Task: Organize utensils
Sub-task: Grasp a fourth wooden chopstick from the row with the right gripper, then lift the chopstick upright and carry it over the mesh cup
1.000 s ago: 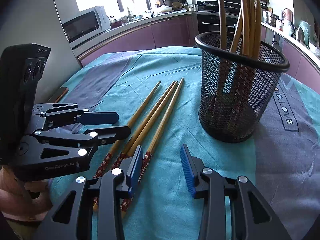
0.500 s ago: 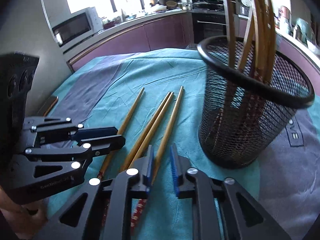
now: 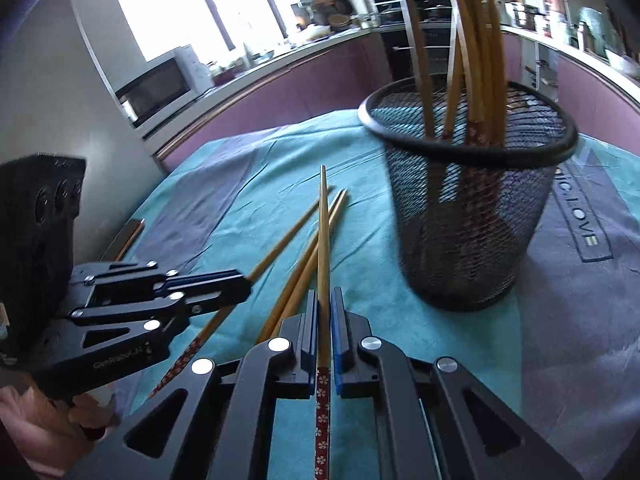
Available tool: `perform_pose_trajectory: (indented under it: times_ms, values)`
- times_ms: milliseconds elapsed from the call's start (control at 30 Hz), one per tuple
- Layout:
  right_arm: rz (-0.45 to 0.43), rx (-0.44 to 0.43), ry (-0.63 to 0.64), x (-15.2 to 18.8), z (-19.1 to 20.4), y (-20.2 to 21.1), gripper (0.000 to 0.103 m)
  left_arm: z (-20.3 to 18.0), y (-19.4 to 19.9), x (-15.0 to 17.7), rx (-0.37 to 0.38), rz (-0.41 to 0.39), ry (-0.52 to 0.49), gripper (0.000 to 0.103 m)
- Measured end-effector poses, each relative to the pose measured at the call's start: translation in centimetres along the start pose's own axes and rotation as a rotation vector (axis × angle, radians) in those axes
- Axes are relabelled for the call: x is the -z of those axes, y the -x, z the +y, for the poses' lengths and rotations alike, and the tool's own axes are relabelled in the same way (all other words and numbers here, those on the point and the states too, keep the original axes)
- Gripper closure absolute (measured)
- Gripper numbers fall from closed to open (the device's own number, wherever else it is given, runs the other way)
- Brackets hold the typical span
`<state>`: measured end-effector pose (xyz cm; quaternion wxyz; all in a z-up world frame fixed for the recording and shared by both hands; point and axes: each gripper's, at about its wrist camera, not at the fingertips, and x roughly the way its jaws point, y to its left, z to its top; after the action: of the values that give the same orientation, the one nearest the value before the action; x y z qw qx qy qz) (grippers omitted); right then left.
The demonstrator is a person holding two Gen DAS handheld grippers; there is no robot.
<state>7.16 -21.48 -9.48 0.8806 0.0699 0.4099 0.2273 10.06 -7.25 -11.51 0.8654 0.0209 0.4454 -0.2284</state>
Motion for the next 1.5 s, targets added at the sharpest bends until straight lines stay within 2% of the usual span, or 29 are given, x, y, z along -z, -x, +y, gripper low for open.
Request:
perform_pose_trajectory:
  times_ms: [300,433,567,633,867,1100,1500]
  values:
    - [0.064,0.028,0.056,-0.3,0.5,-1.1,0.094,-0.3,-0.8,0.3,0.002,0.033,-0.022,0.095]
    - [0.065,0.043,0.080,-0.8,1.2,-2.0,0.094,-0.2,-1.3,0.2,0.007,0.045,-0.035,0.091]
    - [0.062,0.040,0.079,-1.2,0.9,-2.3,0.095,-0.1,-1.7,-0.3,0.008,0.051,-0.033,0.091]
    - [0.058,0.034,0.070,-1.2,0.8,-2.2,0.097,-0.1,-1.7,-0.4,-0.007,0.049,-0.028,0.095]
    - [0.000,0.009,0.061,-1.3,0.4,0.1,0.097,-0.1,-0.3,-0.7,0.014,0.014,-0.013,0.095]
    - [-0.072,-0.012,0.068,-1.7,0.7,2.9,0.097,-1.1,2.3,-1.4,0.049,-0.040,-0.038,0.095]
    - [-0.144,-0.034,0.048,-2.0,-0.1,5.9,0.097,-1.9,6.0,-2.2,0.087,-0.106,-0.059,0.095]
